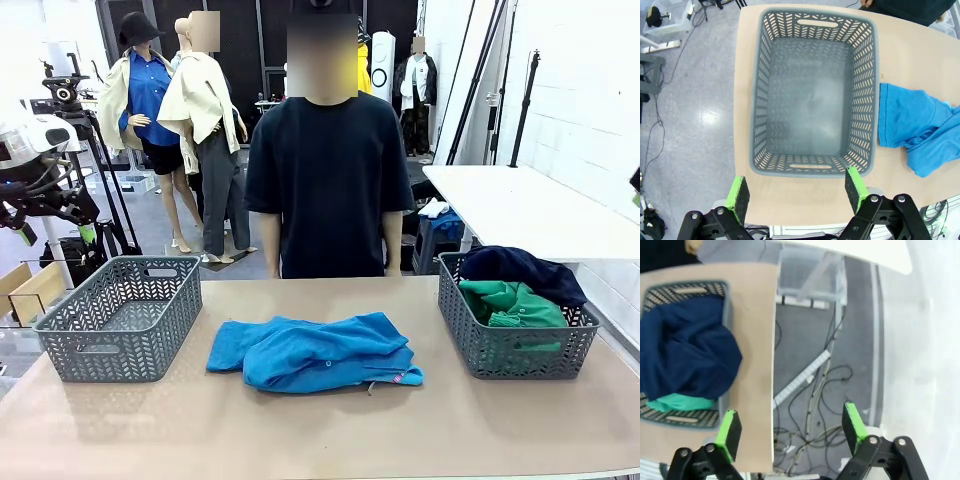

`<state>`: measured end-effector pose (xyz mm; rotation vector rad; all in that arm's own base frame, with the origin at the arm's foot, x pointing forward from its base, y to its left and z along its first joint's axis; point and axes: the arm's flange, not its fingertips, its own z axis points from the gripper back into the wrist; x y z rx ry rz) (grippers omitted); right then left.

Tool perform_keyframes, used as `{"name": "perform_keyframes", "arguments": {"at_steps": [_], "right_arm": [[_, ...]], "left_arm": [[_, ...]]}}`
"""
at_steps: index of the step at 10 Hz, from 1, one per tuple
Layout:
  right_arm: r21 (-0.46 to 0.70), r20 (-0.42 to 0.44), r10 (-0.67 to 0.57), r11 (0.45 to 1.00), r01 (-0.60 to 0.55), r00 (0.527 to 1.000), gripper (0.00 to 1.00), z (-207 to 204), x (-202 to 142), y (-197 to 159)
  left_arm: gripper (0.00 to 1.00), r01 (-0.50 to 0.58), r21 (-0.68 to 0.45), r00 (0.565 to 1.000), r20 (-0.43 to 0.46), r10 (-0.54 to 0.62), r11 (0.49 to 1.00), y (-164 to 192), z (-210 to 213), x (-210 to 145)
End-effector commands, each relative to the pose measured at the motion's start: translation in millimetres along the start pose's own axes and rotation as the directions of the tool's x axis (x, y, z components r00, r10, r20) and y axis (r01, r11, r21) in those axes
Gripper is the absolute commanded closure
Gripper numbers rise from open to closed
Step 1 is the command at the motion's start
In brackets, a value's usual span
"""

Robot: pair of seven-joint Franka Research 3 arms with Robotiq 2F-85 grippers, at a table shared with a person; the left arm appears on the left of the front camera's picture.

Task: Sort the tops and bottoms.
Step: Sort the clothes according to human instructions, then lift clothes from the center of the table with your left hand.

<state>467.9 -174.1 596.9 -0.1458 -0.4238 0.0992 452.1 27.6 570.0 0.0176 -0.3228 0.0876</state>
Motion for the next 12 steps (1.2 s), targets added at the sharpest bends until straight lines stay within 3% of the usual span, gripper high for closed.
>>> {"name": "perform_keyframes", "arguments": {"at_steps": [1,5,6,12], "right_arm": [[-0.009,-0.054,-0.083,0.997,0.083,0.995,0.00,-23,-18,-11],[-0.012,-0.113,-0.183,0.983,0.183,0.977,0.00,-56,-49,-34],[0.005,-0.099,-0.118,0.993,0.120,0.988,0.00,-46,-42,-36],[0.005,-0.099,-0.118,0.993,0.120,0.988,0.00,-46,-42,-36]], "left_arm": [[0.00,0.005,0.017,1.000,-0.006,-0.005,1.000,2,2,0],[0.00,0.005,0.017,1.000,-0.006,-0.005,1.000,2,2,0],[0.00,0.005,0.017,1.000,-0.006,-0.005,1.000,2,2,0],[0.00,0.005,0.017,1.000,-0.006,-0.005,1.000,2,2,0]]}}
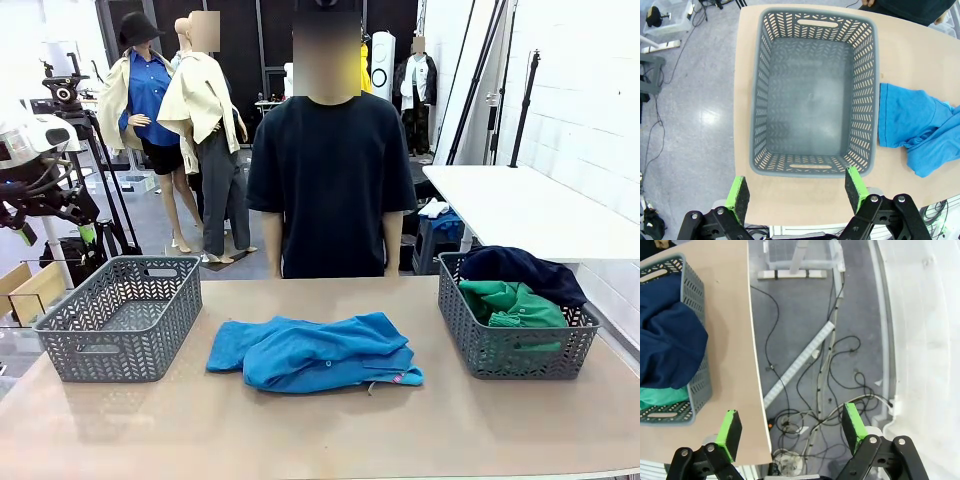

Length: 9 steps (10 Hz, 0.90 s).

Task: Sort the tops and bottoms.
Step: Lift clothes from the center of the table with your left hand.

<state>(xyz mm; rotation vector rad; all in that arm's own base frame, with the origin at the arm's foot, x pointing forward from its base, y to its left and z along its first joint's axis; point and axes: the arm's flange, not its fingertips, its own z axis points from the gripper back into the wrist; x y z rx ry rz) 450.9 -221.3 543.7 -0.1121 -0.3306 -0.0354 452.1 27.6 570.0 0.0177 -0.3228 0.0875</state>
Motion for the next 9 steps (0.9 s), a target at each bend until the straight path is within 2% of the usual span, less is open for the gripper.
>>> {"name": "perform_keyframes", "arguments": {"at_steps": [1,2,3,4,5,6,7,8,9], "right_arm": [[0.000,0.002,0.012,1.000,-0.012,1.000,0.00,1,1,1],[0.000,0.002,0.012,1.000,-0.012,1.000,0.00,1,1,1],[0.000,0.002,0.012,1.000,-0.012,1.000,0.00,1,1,1],[0.000,0.002,0.012,1.000,-0.012,1.000,0.00,1,1,1],[0.000,0.002,0.012,1.000,-0.012,1.000,0.00,1,1,1],[0.000,0.002,0.012,1.000,-0.012,1.000,0.00,1,1,1],[0.000,0.002,0.012,1.000,-0.012,1.000,0.00,1,1,1],[0.000,0.002,0.012,1.000,-0.012,1.000,0.00,1,1,1],[0.000,0.002,0.012,1.000,-0.012,1.000,0.00,1,1,1]], "left_arm": [[0.00,0.005,0.017,1.000,-0.006,-0.005,1.000,2,2,0],[0.00,0.000,0.000,1.000,0.000,0.000,1.000,0,0,0],[0.00,0.161,-0.037,0.985,0.060,-0.159,0.986,-35,14,1],[0.00,0.316,-0.095,0.945,0.125,-0.304,0.944,-73,21,6],[0.00,0.427,-0.162,0.900,0.174,-0.400,0.890,-107,27,8],[0.00,0.551,-0.201,0.833,0.192,-0.520,0.810,-145,29,6],[0.00,0.668,-0.290,0.743,0.202,-0.638,0.685,-177,23,1],[0.00,0.733,-0.326,0.670,0.193,-0.717,0.597,-206,11,-8],[0.00,0.803,-0.341,0.576,0.233,-0.784,0.489,-232,-4,-18]]}}
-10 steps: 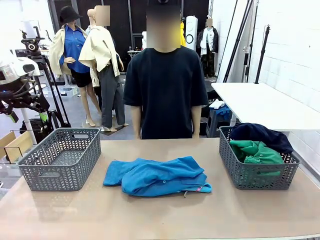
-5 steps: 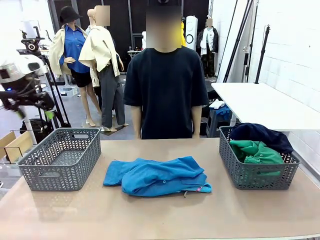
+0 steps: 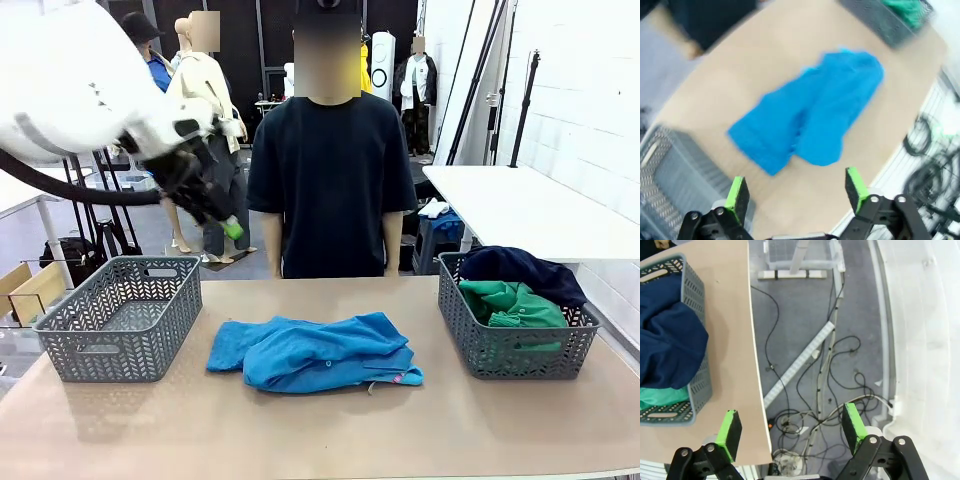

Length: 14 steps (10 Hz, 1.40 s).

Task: Sort the tops and bottoms.
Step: Lift clothes from the center of the table with your left hand.

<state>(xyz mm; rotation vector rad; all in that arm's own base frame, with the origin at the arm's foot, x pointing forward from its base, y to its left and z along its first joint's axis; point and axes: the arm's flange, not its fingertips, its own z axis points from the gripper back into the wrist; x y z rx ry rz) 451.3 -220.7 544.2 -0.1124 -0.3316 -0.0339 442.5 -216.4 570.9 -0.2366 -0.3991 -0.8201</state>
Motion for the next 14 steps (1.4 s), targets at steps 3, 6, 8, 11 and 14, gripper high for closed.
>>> {"name": "perform_keyframes", "arguments": {"at_steps": [3,6,8,11,14], "right_arm": [[0.000,0.001,0.011,1.000,-0.011,1.000,0.00,0,0,0],[0.000,0.001,0.011,1.000,-0.011,1.000,0.00,0,0,0],[0.000,0.001,0.011,1.000,-0.011,1.000,0.00,0,0,0],[0.000,0.001,0.011,1.000,-0.011,1.000,0.00,0,0,0],[0.000,0.001,0.011,1.000,-0.011,1.000,0.00,0,0,0]], "left_arm": [[0.00,0.261,-0.147,0.950,-0.136,-0.281,0.954,-23,-91,6],[0.00,0.289,-0.165,0.926,-0.200,-0.319,0.943,-49,-143,-11],[0.00,0.270,-0.187,0.937,-0.174,-0.302,0.945,-43,-129,0],[0.00,0.259,-0.182,0.943,-0.165,-0.289,0.949,-44,-151,-11],[0.00,0.250,-0.118,0.945,-0.184,-0.269,0.961,-50,-177,-13]]}}
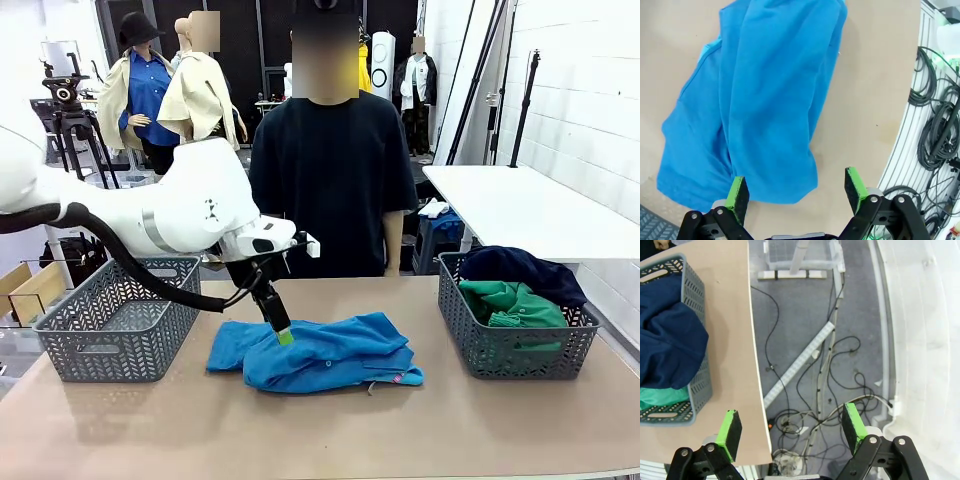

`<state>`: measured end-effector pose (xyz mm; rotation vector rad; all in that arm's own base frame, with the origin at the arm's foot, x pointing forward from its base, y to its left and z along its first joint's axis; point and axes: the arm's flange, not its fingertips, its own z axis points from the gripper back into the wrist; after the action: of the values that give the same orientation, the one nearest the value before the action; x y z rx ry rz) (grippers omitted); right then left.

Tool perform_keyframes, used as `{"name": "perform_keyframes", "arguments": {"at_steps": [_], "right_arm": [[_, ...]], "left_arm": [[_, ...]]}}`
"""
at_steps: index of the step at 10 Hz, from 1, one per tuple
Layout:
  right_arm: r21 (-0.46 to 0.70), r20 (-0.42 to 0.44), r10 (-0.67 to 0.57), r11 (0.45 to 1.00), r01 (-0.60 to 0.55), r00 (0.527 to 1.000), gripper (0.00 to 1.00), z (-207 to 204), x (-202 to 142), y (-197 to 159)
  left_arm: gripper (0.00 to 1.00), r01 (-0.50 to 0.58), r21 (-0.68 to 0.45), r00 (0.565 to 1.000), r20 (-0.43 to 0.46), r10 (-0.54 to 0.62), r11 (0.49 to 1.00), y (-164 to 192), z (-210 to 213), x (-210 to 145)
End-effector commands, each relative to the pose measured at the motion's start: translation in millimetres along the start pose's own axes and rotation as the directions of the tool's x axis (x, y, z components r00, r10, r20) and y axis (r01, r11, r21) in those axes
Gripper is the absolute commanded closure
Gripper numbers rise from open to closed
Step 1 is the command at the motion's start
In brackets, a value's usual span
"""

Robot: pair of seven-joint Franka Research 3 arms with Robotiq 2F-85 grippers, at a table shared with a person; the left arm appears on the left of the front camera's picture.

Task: Sort the tops and bottoms.
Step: Lift clothes from the center of the table with your left hand.

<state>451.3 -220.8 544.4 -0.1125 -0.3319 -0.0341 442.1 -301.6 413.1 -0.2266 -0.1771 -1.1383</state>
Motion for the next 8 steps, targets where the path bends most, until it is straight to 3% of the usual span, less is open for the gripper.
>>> {"name": "perform_keyframes", "arguments": {"at_steps": [1,4,8], "right_arm": [[0.000,0.001,0.011,1.000,-0.011,1.000,0.00,0,0,0],[0.000,0.001,0.011,1.000,-0.011,1.000,0.00,0,0,0],[0.000,0.001,0.011,1.000,-0.011,1.000,0.00,0,0,0]], "left_arm": [[0.00,-0.018,0.051,1.000,0.000,0.018,0.999,1,-14,1],[0.00,0.025,0.104,0.997,-0.071,-0.017,0.994,-5,-48,6],[0.00,0.069,0.121,0.994,-0.089,-0.058,0.990,-11,-63,8]]}}
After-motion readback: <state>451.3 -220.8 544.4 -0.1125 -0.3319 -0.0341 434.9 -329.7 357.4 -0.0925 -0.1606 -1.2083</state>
